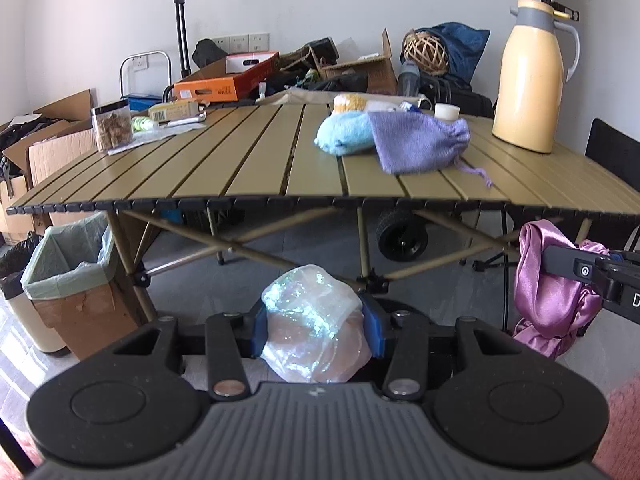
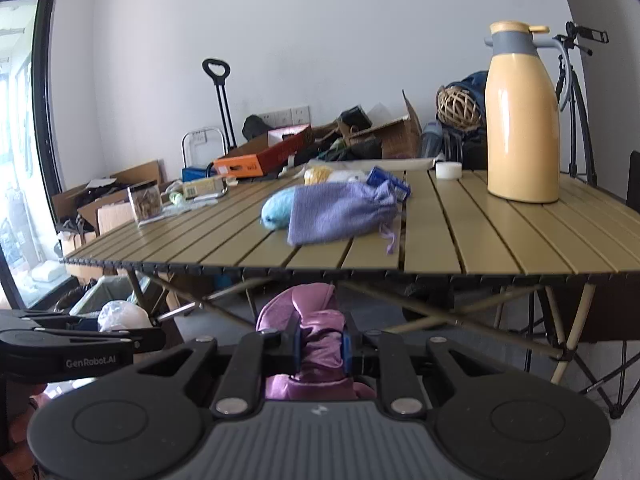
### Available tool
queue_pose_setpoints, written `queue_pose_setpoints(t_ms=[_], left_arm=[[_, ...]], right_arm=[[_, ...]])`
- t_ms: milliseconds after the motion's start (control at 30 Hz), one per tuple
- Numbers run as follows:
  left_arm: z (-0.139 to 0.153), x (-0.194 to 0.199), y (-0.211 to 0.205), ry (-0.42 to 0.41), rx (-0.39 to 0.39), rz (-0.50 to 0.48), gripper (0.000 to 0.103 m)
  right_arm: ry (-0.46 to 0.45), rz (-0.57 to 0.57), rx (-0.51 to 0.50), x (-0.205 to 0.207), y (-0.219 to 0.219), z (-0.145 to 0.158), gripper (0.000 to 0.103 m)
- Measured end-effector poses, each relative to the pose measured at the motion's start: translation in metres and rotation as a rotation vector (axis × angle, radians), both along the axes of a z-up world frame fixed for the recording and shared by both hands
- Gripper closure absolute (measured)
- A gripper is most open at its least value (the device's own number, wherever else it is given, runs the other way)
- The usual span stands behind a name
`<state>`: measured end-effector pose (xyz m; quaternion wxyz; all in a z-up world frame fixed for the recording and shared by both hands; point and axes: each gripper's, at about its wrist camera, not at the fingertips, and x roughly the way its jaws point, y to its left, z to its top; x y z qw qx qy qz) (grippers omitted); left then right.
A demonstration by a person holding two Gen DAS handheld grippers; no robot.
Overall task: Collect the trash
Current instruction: 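Lift both held items off the table and carry them over the black bin, then lower the left gripper into the bin and open it to drop the bag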
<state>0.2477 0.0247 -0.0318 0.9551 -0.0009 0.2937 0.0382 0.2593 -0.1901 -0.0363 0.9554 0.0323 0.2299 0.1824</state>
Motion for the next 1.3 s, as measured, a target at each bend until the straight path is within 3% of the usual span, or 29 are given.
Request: queue_pose_setpoints(t_ms=[500,867,1300], left_arm=[[-0.044,-0.005,0.014,0.153,0.019,0.015,0.056],[-0.087,0.028,0.023,0.377,0.005,0.007,0.056],[-0.115,0.065,0.022,0.528,-0.025,-0.03,0.057]], right_arm=[[0.191,0.023,-0.082,-0.003,0.009,-0.05,0.086],[0.298,-0.026,-0.096,0.025,-0.002,-0.082,0.086],[0.375,-0.123,-0.069,0.068,-0.025,-0.11,0.086]])
